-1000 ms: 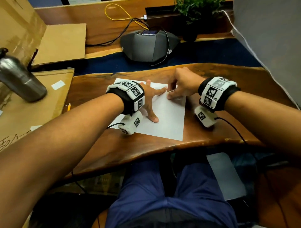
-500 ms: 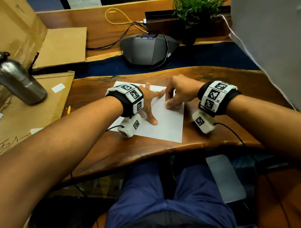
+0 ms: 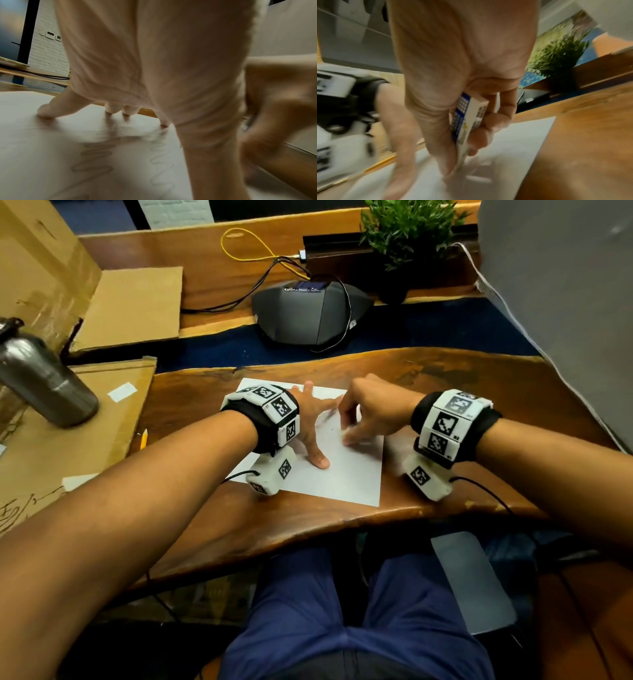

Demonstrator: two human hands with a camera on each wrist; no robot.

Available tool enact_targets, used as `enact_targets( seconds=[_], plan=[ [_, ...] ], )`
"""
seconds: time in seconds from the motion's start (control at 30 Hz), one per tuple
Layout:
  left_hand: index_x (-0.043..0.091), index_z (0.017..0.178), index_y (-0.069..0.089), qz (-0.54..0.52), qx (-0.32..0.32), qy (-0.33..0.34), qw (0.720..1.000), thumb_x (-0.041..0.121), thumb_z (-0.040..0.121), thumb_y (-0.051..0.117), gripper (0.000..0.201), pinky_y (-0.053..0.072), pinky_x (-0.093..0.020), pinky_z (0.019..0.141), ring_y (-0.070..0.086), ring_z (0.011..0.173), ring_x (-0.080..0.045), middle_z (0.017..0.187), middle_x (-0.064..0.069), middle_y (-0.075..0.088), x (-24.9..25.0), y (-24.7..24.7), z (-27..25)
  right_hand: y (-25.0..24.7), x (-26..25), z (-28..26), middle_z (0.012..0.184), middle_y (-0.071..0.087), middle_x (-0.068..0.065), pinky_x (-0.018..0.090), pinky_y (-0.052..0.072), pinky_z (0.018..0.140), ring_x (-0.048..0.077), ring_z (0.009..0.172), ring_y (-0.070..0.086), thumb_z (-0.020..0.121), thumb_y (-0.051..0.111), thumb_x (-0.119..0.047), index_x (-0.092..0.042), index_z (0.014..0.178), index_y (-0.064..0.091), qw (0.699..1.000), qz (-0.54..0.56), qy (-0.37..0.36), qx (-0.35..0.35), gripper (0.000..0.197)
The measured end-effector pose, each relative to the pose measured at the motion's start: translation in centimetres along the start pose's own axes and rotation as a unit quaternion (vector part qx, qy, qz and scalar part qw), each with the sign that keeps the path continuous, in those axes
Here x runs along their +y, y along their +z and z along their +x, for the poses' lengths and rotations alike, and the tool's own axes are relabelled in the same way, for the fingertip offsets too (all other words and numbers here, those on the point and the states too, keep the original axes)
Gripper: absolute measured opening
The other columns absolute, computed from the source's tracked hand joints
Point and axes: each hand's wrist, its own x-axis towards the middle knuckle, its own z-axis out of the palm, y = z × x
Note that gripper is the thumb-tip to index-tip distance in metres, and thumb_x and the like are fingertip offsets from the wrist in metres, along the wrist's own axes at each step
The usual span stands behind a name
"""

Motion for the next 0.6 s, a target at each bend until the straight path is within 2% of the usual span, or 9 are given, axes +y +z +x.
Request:
enact_targets(
  seconds=[0.07, 0.17, 0.23, 0.33, 0.37, 0.5, 0.53, 0.6],
  plan=[
    [0.055, 0.149, -0.010, -0.001, -0.003, 0.001, 1.000, 0.071, 0.044, 0.084, 0.142, 0.017, -0.063, 0.115, -0.004, 0.151, -0.039, 0.163, -0.008, -0.022, 0.0, 0.0, 0.1, 0.0, -0.4, -0.3, 0.077, 0.071, -0.008, 0.020, 0.048, 0.059, 0.009, 0.072, 0.064, 0.079, 0.083, -0.033, -0.022, 0.077, 0.075, 0.999, 0.006, -0.010, -0.037, 0.014],
    [0.057, 0.148, -0.012, 0.006, -0.007, 0.003, 1.000, 0.074, 0.038, 0.082, 0.145, 0.016, -0.064, 0.116, -0.007, 0.150, -0.039, 0.162, -0.008, -0.023, 0.1, 0.0, 0.1, -0.9, 0.9, 0.1, 0.078, 0.073, -0.006, 0.028, 0.053, 0.066, 0.010, 0.074, 0.065, 0.077, 0.084, -0.034, -0.021, 0.075, 0.076, 0.999, 0.005, 0.028, 0.038, 0.016],
    [0.055, 0.149, -0.010, 0.007, -0.003, 0.001, 1.000, 0.072, 0.041, 0.082, 0.143, 0.016, -0.063, 0.116, -0.006, 0.150, -0.039, 0.163, -0.009, -0.023, 0.1, 0.0, -0.1, -0.5, 0.7, 0.0, 0.078, 0.072, -0.006, 0.030, 0.054, 0.065, 0.010, 0.072, 0.064, 0.077, 0.084, -0.034, -0.022, 0.074, 0.074, 0.998, -0.002, 0.029, 0.054, 0.016],
    [0.052, 0.150, -0.010, 0.007, 0.001, 0.001, 1.000, 0.072, 0.046, 0.083, 0.141, 0.016, -0.063, 0.115, -0.004, 0.151, -0.039, 0.163, -0.008, -0.022, 0.0, 0.0, -0.1, 0.4, -1.1, -0.8, 0.076, 0.069, -0.009, 0.022, 0.049, 0.059, 0.008, 0.069, 0.062, 0.079, 0.083, -0.032, -0.023, 0.075, 0.072, 0.999, -0.004, -0.020, -0.031, 0.015],
    [0.052, 0.150, -0.010, 0.007, 0.001, 0.003, 1.000, 0.071, 0.046, 0.083, 0.141, 0.016, -0.063, 0.115, -0.005, 0.151, -0.039, 0.163, -0.008, -0.022, 0.1, 0.0, -0.1, 0.2, -1.1, -0.9, 0.076, 0.070, -0.009, 0.022, 0.049, 0.059, 0.007, 0.070, 0.063, 0.079, 0.083, -0.033, -0.023, 0.075, 0.073, 0.999, -0.005, -0.019, -0.040, 0.014],
    [0.055, 0.149, -0.011, 0.006, 0.000, 0.004, 1.000, 0.071, 0.045, 0.084, 0.142, 0.015, -0.063, 0.115, -0.007, 0.150, -0.040, 0.163, -0.009, -0.023, 0.0, 0.0, 0.1, -0.7, 0.5, -0.2, 0.076, 0.071, -0.008, 0.035, 0.057, 0.070, 0.013, 0.076, 0.066, 0.075, 0.085, -0.034, -0.022, 0.075, 0.075, 0.997, -0.010, 0.048, 0.062, 0.015],
    [0.054, 0.149, -0.011, 0.008, 0.000, 0.002, 1.000, 0.071, 0.045, 0.084, 0.142, 0.016, -0.063, 0.115, -0.006, 0.150, -0.040, 0.163, -0.009, -0.022, 0.0, -0.1, 0.0, -0.4, 0.4, -0.2, 0.076, 0.071, -0.008, 0.036, 0.057, 0.070, 0.014, 0.076, 0.066, 0.075, 0.085, -0.034, -0.022, 0.076, 0.075, 0.997, -0.012, 0.046, 0.066, 0.016],
    [0.053, 0.149, -0.012, 0.010, -0.006, -0.001, 1.000, 0.072, 0.043, 0.083, 0.144, 0.016, -0.064, 0.115, -0.005, 0.150, -0.039, 0.162, -0.010, -0.023, 0.0, -0.1, 0.1, 0.4, -0.8, -0.9, 0.078, 0.070, -0.008, 0.028, 0.056, 0.065, 0.011, 0.073, 0.064, 0.078, 0.083, -0.032, -0.021, 0.078, 0.074, 1.000, -0.001, 0.004, 0.022, 0.014]
  ],
)
